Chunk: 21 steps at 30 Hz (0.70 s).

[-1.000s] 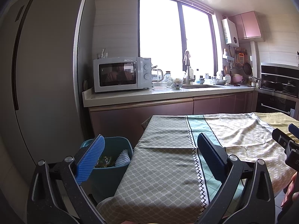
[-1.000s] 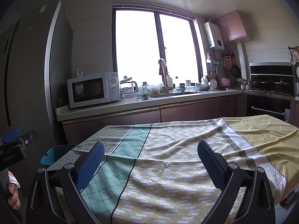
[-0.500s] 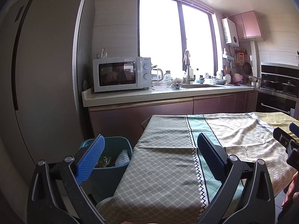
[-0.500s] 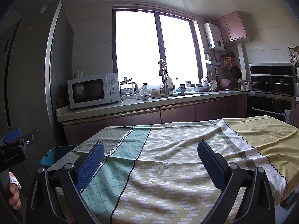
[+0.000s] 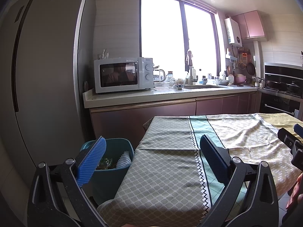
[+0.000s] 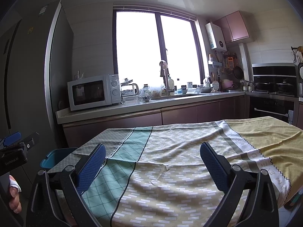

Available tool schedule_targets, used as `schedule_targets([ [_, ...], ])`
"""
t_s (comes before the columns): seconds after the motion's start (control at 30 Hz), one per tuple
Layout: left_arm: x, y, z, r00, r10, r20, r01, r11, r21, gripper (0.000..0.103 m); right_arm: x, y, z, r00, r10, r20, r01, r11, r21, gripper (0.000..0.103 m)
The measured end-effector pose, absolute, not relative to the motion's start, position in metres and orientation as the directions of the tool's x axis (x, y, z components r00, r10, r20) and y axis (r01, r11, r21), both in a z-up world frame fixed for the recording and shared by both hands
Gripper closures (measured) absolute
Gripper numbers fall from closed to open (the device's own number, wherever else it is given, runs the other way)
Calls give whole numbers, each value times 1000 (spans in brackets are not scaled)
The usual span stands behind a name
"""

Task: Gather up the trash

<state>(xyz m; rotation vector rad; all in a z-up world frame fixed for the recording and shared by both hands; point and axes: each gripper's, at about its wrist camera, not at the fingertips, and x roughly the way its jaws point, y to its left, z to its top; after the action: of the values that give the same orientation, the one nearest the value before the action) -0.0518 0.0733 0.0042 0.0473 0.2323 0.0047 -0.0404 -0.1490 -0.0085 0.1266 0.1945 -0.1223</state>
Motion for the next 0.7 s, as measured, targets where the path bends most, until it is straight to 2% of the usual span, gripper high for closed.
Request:
schedule_targets([
  [0.7, -52, 70, 1, 972, 10, -235, 3, 999, 52, 5, -42, -149, -10, 973, -109, -203, 134, 984, 115, 7],
])
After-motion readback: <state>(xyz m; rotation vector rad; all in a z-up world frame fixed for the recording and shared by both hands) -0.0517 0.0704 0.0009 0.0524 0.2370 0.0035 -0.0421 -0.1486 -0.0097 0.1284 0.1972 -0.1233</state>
